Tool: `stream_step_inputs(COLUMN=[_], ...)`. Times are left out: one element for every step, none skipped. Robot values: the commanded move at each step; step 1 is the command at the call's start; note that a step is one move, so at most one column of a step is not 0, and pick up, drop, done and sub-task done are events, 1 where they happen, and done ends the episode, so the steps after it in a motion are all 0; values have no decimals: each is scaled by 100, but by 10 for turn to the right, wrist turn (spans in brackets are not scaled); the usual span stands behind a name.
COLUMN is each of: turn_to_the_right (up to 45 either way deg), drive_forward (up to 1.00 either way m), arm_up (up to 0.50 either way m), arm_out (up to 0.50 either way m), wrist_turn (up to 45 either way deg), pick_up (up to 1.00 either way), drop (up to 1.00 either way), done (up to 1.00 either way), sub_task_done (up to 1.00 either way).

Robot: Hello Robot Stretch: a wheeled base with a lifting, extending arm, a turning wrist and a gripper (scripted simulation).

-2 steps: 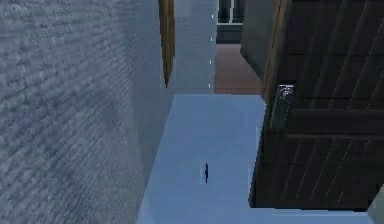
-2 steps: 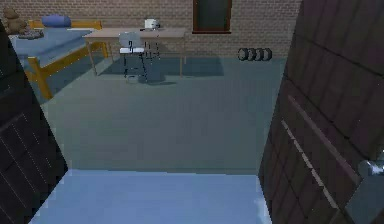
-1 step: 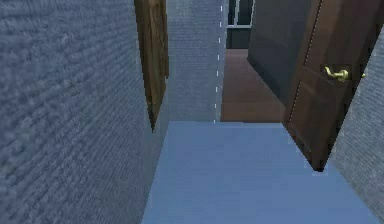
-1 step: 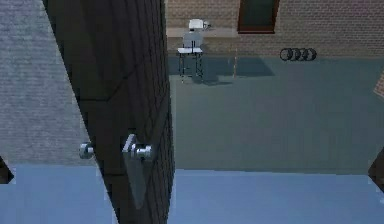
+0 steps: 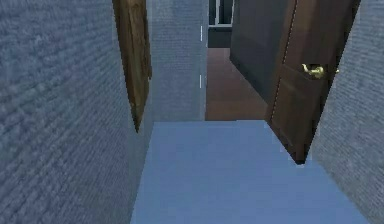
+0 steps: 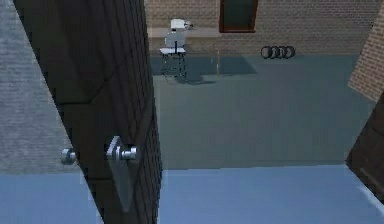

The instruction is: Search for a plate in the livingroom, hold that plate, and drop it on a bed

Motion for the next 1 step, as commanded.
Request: stream_step_inputs(turn_to_the_right=[30], drive_forward=[0], arm_up=[0], arm_out=[0], wrist_turn=[0], pick_up=[0], drop=[0], done=[0], sub_task_done=[0])
